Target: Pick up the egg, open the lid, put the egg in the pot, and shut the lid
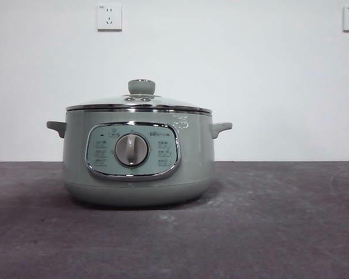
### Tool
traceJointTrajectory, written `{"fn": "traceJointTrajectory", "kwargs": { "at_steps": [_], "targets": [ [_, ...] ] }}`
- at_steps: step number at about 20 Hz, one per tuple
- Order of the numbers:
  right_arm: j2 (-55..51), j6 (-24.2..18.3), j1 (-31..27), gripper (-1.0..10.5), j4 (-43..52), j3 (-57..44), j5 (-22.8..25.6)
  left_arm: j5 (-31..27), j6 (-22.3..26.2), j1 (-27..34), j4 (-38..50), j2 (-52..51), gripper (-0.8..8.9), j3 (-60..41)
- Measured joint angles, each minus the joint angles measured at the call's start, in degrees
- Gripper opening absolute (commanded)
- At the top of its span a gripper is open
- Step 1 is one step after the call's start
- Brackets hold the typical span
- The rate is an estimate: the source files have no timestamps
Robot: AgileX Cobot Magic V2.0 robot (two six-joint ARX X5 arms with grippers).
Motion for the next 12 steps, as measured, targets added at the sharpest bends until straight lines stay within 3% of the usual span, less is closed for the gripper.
{"fn": "traceJointTrajectory", "kwargs": {
  "at_steps": [6, 8, 12],
  "targets": [
    [0.00, 0.00, 0.00, 0.0, 0.00, 0.00, 0.00, -0.07, 0.00, 0.00, 0.04, 0.00, -0.04, 0.00],
    [-0.02, 0.00, 0.00, 0.0, 0.00, 0.00, 0.02, -2.56, 0.13, 0.24, 1.42, -0.11, -0.03, -0.07],
    [0.00, -0.02, 0.00, 0.0, 0.00, 0.00, 0.00, -4.24, 5.29, 4.68, 22.64, -3.54, -0.03, -0.09]
  ]
}}
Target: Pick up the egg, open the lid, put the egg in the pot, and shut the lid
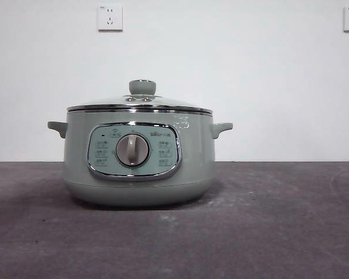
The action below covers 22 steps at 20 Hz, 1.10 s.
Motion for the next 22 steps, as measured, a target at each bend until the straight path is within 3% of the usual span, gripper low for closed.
{"fn": "traceJointTrajectory", "kwargs": {
  "at_steps": [4, 11, 17, 22],
  "targets": [
    [0.00, 0.02, 0.00, 0.0, 0.00, 0.00, 0.04, 5.97, 3.54, 8.28, 17.86, -8.48, -0.03, -7.82],
    [-0.02, 0.02, 0.00, 0.0, 0.00, 0.00, 0.04, 4.76, 4.15, 21.35, 46.49, -32.65, -0.03, -46.88],
    [-0.02, 0.02, 0.00, 0.0, 0.00, 0.00, 0.04, -4.24, 3.85, 22.82, 52.19, -49.48, -0.04, -76.26],
    [-0.02, 0.02, 0.00, 0.0, 0.00, 0.00, 0.04, -6.32, 2.60, 22.82, 52.30, -57.75, -0.03, -90.42]
  ]
}}
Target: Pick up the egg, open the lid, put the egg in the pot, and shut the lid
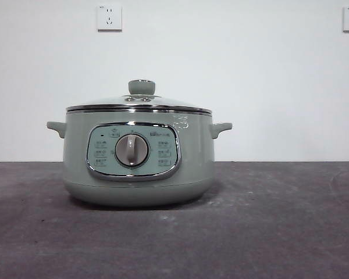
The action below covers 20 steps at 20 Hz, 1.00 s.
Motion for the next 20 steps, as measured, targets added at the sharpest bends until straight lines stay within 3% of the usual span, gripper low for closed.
{"fn": "traceJointTrajectory", "kwargs": {
  "at_steps": [5, 12, 20],
  "targets": [
    [0.00, 0.00, 0.00, 0.0, 0.00, 0.00, 0.00, -1.33, -0.20, 0.00, -0.09, -5.53, -0.03, -8.17],
    [0.00, 0.00, 0.00, 0.0, 0.00, 0.00, 0.00, -1.46, -1.07, 0.00, -8.63, -6.64, -0.03, -8.55],
    [0.00, 0.00, 0.00, 0.0, 0.00, 0.00, 0.00, -1.51, -3.85, 0.00, -8.59, -6.67, -0.03, -8.55]
  ]
}}
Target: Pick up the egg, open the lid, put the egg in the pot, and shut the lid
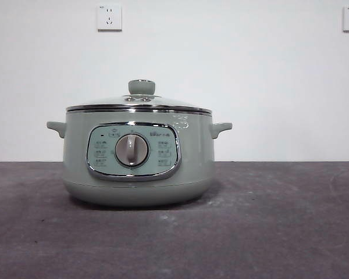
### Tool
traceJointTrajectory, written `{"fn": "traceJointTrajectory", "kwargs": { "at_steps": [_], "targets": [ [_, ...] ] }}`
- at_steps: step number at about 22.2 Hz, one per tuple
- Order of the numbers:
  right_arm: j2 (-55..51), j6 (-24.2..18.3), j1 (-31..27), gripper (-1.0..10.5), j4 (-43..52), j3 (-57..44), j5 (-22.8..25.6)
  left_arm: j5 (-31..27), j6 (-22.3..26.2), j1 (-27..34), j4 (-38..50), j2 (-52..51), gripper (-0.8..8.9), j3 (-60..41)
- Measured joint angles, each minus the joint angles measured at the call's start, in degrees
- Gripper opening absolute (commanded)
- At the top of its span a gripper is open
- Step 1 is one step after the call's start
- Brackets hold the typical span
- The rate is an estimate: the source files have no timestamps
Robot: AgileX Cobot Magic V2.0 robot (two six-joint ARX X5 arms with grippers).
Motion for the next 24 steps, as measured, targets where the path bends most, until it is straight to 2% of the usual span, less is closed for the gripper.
{"fn": "traceJointTrajectory", "kwargs": {
  "at_steps": [13, 16, 17, 19, 20, 22, 24],
  "targets": [
    [0.00, -0.79, -0.63, 0.0, 0.02, 0.00, 0.04, 0.02, -0.24, 0.00, 0.00, 0.00, -0.03, 0.00],
    [-2.27, -2.43, -5.77, 0.0, 5.64, -0.11, -0.28, 0.02, -0.26, 0.00, 0.00, 0.00, -0.03, 0.00],
    [-3.98, -2.45, -8.22, 0.0, 9.35, -0.55, -1.51, 0.02, -0.26, 0.00, 0.00, 0.00, -0.03, 0.00],
    [-8.17, -2.40, -13.70, 0.0, 16.00, -2.89, -6.86, 0.02, -0.31, 0.00, 0.00, 0.00, -0.03, 0.00],
    [-10.40, -2.43, -16.61, 0.0, 18.69, -5.01, -9.14, 0.02, -0.31, 0.00, 0.00, 0.00, -0.03, 0.00],
    [-15.85, -2.54, -21.99, 0.0, 24.46, -11.61, -9.62, 0.02, -0.33, 0.00, 0.00, 0.00, -0.03, 0.00],
    [-20.44, -2.86, -24.92, 0.0, 31.06, -18.69, -9.62, 0.02, -0.33, 0.00, 0.00, 0.00, -0.03, 0.00]
  ]
}}
